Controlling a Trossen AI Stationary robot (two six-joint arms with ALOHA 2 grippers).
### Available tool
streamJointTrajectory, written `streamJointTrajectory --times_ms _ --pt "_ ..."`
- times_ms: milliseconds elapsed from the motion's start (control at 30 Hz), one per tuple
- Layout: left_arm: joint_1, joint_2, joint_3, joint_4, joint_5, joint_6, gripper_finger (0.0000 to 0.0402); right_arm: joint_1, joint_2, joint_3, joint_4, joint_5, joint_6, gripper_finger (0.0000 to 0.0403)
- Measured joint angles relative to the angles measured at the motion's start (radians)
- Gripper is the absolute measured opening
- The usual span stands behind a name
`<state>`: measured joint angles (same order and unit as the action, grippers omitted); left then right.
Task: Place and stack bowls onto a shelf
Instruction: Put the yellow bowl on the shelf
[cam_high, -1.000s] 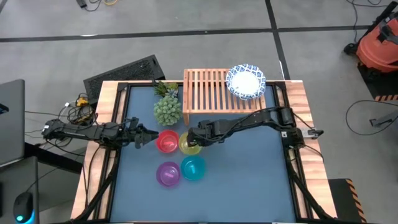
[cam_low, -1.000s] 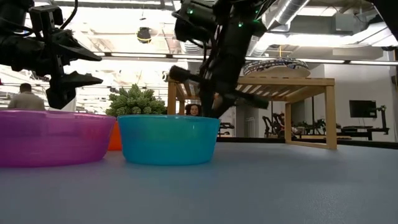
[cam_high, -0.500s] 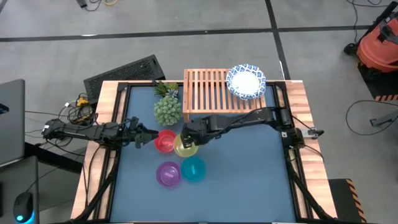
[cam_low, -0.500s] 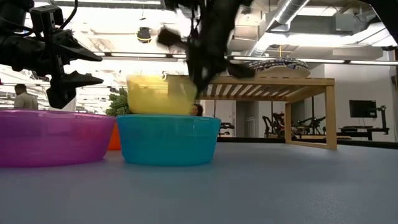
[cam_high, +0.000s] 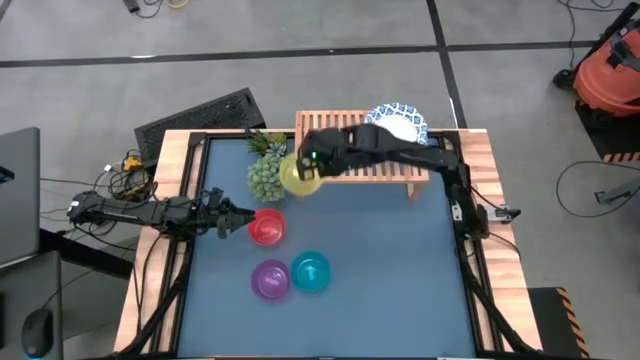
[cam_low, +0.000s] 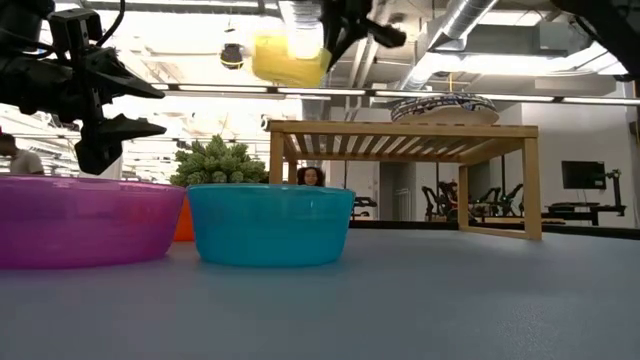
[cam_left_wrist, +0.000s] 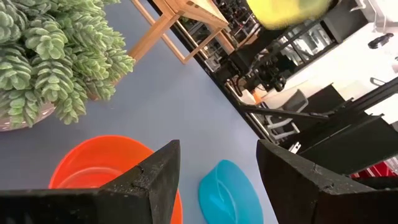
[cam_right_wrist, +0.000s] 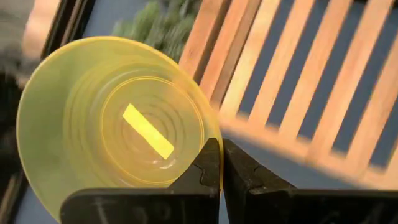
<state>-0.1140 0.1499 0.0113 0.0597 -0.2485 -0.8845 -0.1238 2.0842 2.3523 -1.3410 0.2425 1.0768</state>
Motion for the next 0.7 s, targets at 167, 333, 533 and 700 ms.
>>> streamJointTrajectory --times_ms 167,333,533,700 --pt "0.000 0.000 0.000 0.001 -0.001 0.000 0.0197 -0.097 -0.010 0.002 0.033 -0.003 -0.028 0.0022" --pt "0.000 0.000 0.000 0.000 -0.001 -0.011 0.0197 -0.181 -0.010 0.004 0.033 -0.027 -0.109 0.0022" --pt "0.000 0.000 0.000 -0.001 0.000 -0.017 0.0197 -0.259 -0.010 0.003 -0.002 -0.057 -0.161 0.0022" --pt "0.000 0.000 0.000 -0.001 0.000 -0.018 0.0197 -0.292 -0.010 0.003 -0.080 -0.062 -0.192 0.0022"
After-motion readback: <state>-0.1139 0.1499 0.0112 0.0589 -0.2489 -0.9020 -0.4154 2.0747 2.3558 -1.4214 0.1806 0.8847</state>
